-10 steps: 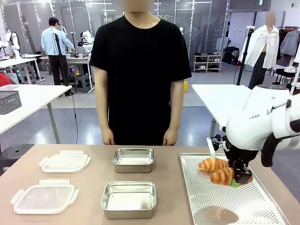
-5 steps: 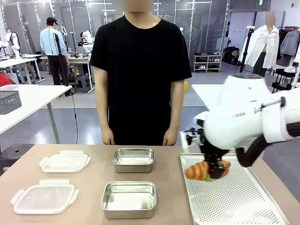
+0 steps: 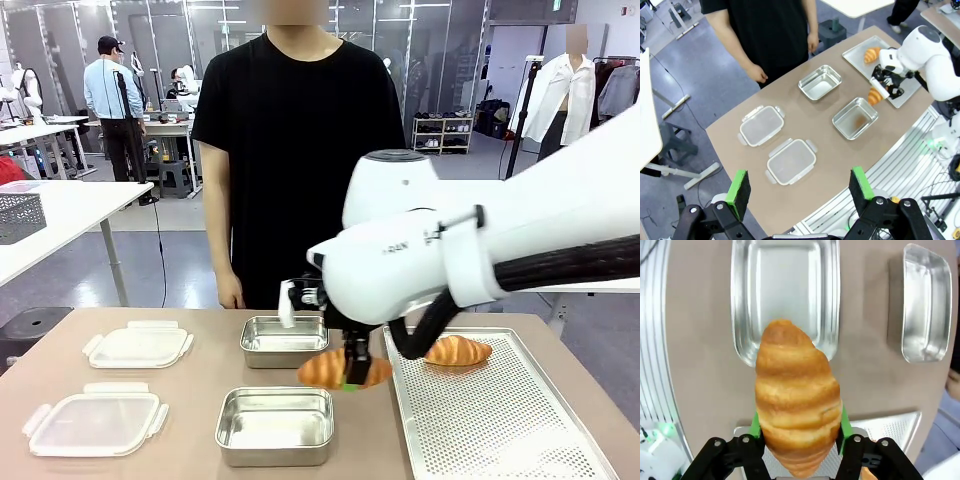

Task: Place the bread into the airtight container.
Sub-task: Pick up a Butter Roll and place it into an empty Airtight Container.

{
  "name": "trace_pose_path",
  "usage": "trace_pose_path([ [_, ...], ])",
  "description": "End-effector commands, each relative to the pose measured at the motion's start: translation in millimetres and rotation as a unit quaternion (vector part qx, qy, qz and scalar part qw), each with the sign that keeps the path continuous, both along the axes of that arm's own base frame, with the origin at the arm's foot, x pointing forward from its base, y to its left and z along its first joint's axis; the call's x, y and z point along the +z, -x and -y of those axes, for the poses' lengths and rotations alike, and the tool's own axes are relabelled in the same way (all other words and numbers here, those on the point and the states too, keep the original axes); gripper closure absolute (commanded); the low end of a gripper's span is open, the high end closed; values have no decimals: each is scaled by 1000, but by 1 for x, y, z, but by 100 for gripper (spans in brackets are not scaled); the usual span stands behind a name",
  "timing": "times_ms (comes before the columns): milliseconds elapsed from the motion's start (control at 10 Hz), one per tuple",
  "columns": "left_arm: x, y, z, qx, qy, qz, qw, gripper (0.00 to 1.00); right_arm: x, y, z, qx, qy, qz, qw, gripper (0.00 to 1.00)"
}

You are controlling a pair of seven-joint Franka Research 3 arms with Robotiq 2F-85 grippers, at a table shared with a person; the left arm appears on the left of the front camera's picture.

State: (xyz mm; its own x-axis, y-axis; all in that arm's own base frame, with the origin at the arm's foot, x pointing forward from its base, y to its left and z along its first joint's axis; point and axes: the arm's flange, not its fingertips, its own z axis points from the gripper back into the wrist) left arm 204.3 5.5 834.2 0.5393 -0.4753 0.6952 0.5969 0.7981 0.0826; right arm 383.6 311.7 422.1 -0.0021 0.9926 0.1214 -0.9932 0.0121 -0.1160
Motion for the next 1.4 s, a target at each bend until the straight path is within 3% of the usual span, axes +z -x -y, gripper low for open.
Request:
trace_pose_path([
  [0, 2, 1, 1, -3, 1, 1, 1000, 0, -4, -1, -25, -18, -13, -16, 1000, 36],
  [300, 2, 1, 1, -3, 1, 1, 1000, 0, -22, -2, -69, -54, -10, -31, 998, 36],
  [500, 2, 1, 1, -3, 1, 1, 1000, 0, -33, -3, -87, -46, -16, -35, 998, 36],
  [1200, 2, 1, 1, -3, 1, 1, 1000, 0, -74, -17, -112, -55, 8, -46, 997, 36],
  [1300, 2, 1, 1, -3, 1, 1, 1000, 0, -75, -17, -111, -53, 8, -45, 998, 24],
])
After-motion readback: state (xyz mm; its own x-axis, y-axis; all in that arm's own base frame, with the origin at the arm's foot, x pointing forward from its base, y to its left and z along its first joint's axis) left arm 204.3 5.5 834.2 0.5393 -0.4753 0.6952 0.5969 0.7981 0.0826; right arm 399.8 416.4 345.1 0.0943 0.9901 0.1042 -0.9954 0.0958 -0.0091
